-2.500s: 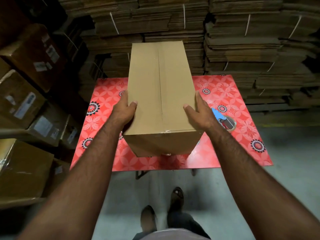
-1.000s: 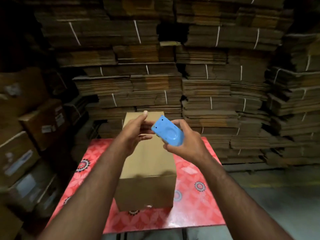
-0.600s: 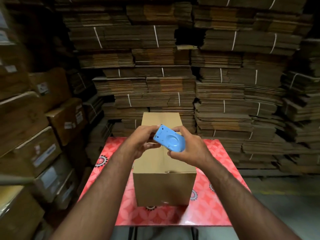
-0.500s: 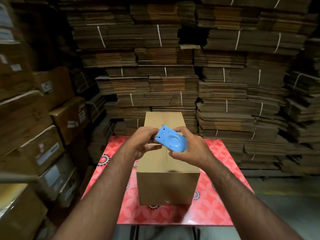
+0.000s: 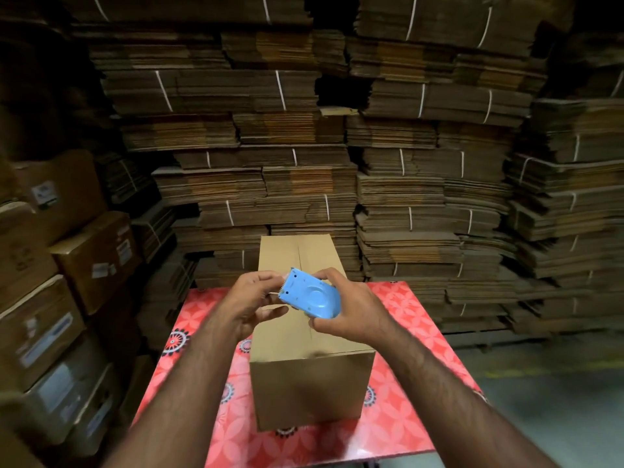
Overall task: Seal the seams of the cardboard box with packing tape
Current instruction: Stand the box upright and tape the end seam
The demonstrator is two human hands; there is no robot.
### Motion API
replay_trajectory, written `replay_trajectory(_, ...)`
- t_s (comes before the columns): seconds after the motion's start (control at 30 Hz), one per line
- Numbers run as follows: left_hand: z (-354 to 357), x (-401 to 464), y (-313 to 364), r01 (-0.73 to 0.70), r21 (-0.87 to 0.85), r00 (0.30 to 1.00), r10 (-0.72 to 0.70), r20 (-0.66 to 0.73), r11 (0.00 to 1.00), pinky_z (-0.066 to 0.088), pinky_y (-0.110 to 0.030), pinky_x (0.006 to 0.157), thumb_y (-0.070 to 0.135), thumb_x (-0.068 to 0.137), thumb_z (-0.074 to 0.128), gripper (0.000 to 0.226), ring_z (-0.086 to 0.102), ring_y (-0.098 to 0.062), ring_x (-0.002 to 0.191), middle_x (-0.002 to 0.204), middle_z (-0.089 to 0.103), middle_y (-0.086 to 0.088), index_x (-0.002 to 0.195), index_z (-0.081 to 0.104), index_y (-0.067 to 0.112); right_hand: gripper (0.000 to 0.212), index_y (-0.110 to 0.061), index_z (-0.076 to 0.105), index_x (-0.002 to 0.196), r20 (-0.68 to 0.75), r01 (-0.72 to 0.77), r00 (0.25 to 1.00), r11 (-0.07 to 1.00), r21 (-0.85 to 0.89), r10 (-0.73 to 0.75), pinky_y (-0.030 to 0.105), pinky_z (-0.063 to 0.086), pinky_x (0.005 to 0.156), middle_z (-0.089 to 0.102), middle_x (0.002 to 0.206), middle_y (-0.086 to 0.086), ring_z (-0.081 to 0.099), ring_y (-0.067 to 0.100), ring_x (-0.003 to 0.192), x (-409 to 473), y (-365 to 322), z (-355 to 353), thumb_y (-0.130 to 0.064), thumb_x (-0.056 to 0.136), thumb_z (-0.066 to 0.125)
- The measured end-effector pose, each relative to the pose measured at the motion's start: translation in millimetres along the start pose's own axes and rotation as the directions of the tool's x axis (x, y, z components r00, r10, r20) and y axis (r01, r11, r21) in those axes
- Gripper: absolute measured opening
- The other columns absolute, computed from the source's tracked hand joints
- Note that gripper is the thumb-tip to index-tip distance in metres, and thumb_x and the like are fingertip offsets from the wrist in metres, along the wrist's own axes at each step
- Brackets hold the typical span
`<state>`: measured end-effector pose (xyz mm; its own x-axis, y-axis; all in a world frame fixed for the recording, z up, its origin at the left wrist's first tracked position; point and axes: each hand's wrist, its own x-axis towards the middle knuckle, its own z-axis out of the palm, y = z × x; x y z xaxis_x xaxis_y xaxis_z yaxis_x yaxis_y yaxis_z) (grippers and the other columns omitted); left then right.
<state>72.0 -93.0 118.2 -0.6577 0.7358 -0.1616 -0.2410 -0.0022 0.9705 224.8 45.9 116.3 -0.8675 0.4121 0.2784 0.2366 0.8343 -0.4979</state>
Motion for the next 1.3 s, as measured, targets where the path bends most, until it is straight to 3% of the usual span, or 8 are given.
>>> replay_trajectory(0.23, 8.4, 10.4, -0.5, 0.032, 0.094, 0.998, -0.027, -0.050, 0.995, 0.056, -0.026, 0.058, 0.011, 0.090, 0.071, 0.010, 0.069, -0.014, 0.062, 0.080, 0.074, -0.007, 0.097, 0.073, 0.004, 0.062, -0.037, 0.043, 0.121, -0.065, 0.035, 0.997, 0.974, -0.225, -0.051, 0.029, 0.039, 0.060, 0.059, 0.090, -0.014, 0.055, 0.015, 0.076, 3.2, 7.7, -3.7, -0.055, 0.067, 0.068)
replay_trajectory(0.33, 9.2, 14.2, -2.7, 0.035, 0.128, 0.994, -0.021, -0.108, 0.991, 0.055, -0.026, 0.058, 0.011, 0.088, 0.073, 0.010, 0.069, -0.014, 0.061, 0.079, 0.074, -0.008, 0.094, 0.073, 0.003, 0.061, -0.036, 0.043, 0.120, -0.029, 0.061, 0.997, 0.957, -0.283, -0.072, 0.031, 0.047, 0.063, 0.063, 0.094, -0.012, 0.060, 0.017, 0.080, 8.7, 11.9, -5.4, -0.057, 0.069, 0.067)
replay_trajectory(0.5, 9.0, 14.7, -5.7, -0.085, 0.203, 0.960, 0.134, -0.244, 0.975, 0.047, -0.026, 0.054, 0.010, 0.087, 0.074, 0.012, 0.062, -0.013, 0.056, 0.060, 0.069, -0.003, 0.076, 0.073, 0.006, 0.059, -0.028, 0.047, 0.123, 0.050, 0.221, 0.975, 0.940, -0.262, -0.215, 0.036, 0.053, 0.067, 0.066, 0.102, -0.006, 0.063, 0.021, 0.087, 21.1, 21.7, -8.5, -0.063, 0.080, 0.064)
replay_trajectory(0.7, 1.3, 11.5, -27.2, -0.150, 0.157, 0.885, 0.203, -0.419, 0.976, 0.046, -0.019, 0.049, 0.009, 0.091, 0.070, 0.014, 0.061, -0.009, 0.050, 0.062, 0.068, -0.008, 0.085, 0.073, -0.004, 0.061, -0.024, 0.054, 0.126, 0.132, 0.390, 0.920, 0.888, -0.243, -0.368, 0.032, 0.047, 0.067, 0.070, 0.103, -0.002, 0.065, 0.024, 0.087, 32.8, 57.1, -23.1, -0.060, 0.080, 0.069)
replay_trajectory(0.83, -3.3, 7.8, -38.2, -0.089, 0.164, 0.898, 0.150, -0.414, 0.982, 0.049, -0.022, 0.053, 0.013, 0.088, 0.075, 0.013, 0.065, -0.012, 0.056, 0.066, 0.070, -0.008, 0.085, 0.074, 0.000, 0.069, -0.031, 0.054, 0.125, 0.216, 0.405, 0.909, 0.878, -0.257, -0.356, 0.035, 0.051, 0.068, 0.069, 0.099, -0.007, 0.064, 0.021, 0.086, 43.0, 62.1, -19.3, -0.075, 0.073, 0.062)
replay_trajectory(0.93, -6.2, 2.8, -52.4, -0.040, 0.152, 0.898, 0.103, -0.429, 0.988, 0.050, -0.020, 0.050, 0.008, 0.086, 0.076, 0.011, 0.064, -0.011, 0.051, 0.062, 0.069, -0.006, 0.080, 0.072, 0.000, 0.067, -0.033, 0.053, 0.128, 0.313, 0.430, 0.888, 0.848, -0.311, -0.335, 0.031, 0.043, 0.064, 0.066, 0.100, -0.007, 0.056, 0.017, 0.081, 46.5, 63.4, -15.1, -0.072, 0.075, 0.065)
replay_trajectory(1.13, -13.3, -11.4, -91.0, 0.068, 0.146, 0.828, 0.026, -0.560, 0.987, 0.046, -0.022, 0.046, 0.004, 0.089, 0.071, 0.013, 0.053, -0.009, 0.042, 0.062, 0.065, -0.009, 0.082, 0.071, -0.007, 0.068, -0.030, 0.048, 0.135, 0.414, 0.538, 0.821, 0.774, -0.334, -0.393, 0.030, 0.039, 0.064, 0.065, 0.111, -0.005, 0.058, 0.019, 0.092, 33.7, 64.1, 9.5, -0.068, 0.080, 0.061)
replay_trajectory(1.3, -39.2, -21.3, -107.7, 0.139, 0.221, 0.745, 0.045, -0.665, 0.965, 0.052, -0.026, 0.051, 0.011, 0.086, 0.077, 0.017, 0.059, -0.014, 0.049, 0.063, 0.069, -0.008, 0.073, 0.072, 0.003, 0.069, -0.032, 0.049, 0.131, 0.481, 0.553, 0.803, 0.741, -0.381, -0.352, 0.034, 0.050, 0.069, 0.066, 0.109, -0.005, 0.061, 0.021, 0.096, 29.9, 69.6, 20.2, -0.072, 0.076, 0.059)
